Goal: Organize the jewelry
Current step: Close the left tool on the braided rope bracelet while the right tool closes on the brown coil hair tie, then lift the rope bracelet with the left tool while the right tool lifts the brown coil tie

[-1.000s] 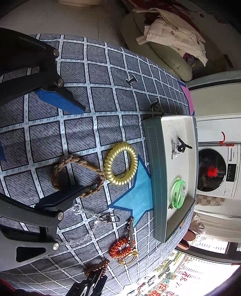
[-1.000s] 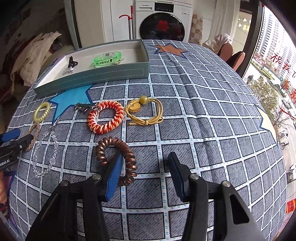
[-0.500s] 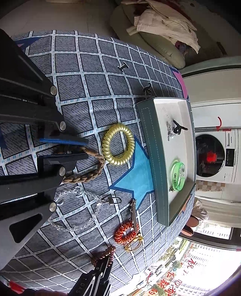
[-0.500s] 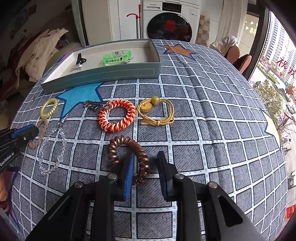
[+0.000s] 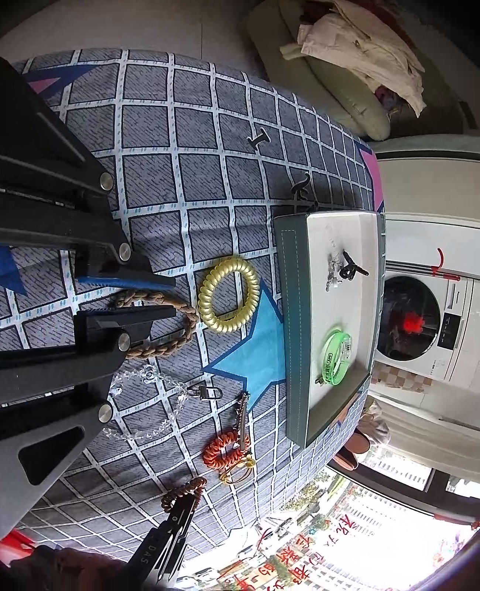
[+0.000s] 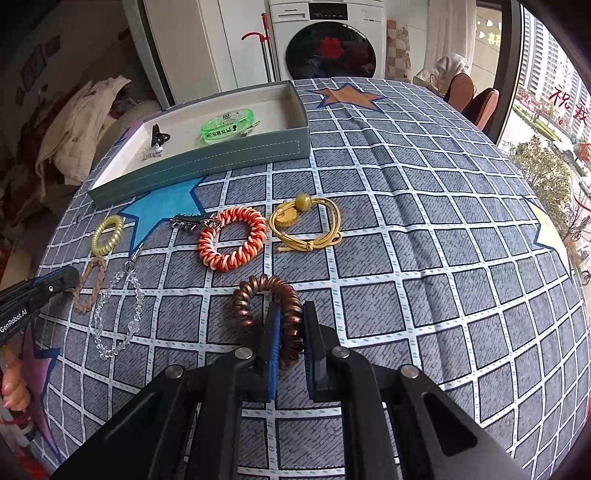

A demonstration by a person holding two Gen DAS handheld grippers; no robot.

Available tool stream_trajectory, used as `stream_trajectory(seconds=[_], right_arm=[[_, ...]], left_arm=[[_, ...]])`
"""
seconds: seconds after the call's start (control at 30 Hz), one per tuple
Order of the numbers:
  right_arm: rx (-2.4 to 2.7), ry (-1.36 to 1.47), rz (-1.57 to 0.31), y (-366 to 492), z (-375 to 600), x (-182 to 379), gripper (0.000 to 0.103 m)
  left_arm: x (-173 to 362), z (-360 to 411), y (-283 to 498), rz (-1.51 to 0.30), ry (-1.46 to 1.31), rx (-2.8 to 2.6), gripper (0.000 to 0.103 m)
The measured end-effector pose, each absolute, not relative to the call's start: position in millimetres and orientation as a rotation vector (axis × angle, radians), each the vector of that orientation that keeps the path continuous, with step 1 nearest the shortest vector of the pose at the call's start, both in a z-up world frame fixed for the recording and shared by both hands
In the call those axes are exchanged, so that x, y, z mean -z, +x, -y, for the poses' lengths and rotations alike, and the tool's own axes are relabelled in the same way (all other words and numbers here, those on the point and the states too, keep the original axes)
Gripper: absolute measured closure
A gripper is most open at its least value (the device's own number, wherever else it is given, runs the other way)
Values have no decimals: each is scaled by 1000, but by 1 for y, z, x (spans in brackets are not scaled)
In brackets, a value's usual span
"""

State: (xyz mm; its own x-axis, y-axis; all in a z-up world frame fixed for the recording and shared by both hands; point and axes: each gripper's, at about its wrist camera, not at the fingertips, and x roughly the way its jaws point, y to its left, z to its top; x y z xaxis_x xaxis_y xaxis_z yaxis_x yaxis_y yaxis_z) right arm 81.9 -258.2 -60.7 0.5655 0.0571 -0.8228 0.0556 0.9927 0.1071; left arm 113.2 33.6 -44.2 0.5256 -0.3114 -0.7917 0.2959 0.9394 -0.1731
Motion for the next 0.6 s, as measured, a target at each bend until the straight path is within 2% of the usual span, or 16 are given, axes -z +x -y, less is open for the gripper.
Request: stream_trajectory(seconds=[0.4, 0.43, 0.47, 0.5, 0.6], right_arm=[[-17, 137, -962, 80, 255, 58, 91], [-19, 139, -961, 80, 255, 57, 91], [-21, 141, -960, 79, 255, 57, 91], [-22, 142, -958, 79, 254, 57, 91], [-26, 149, -955, 78, 255, 56, 91]], left_arm=[[44, -35, 111, -946, 7, 276, 74], [44, -36, 111, -946, 8, 266, 62], [45, -37, 113, -950, 13, 254, 42], [46, -39, 114, -952, 14, 236, 0], [40, -43, 116, -915, 4, 209, 0]])
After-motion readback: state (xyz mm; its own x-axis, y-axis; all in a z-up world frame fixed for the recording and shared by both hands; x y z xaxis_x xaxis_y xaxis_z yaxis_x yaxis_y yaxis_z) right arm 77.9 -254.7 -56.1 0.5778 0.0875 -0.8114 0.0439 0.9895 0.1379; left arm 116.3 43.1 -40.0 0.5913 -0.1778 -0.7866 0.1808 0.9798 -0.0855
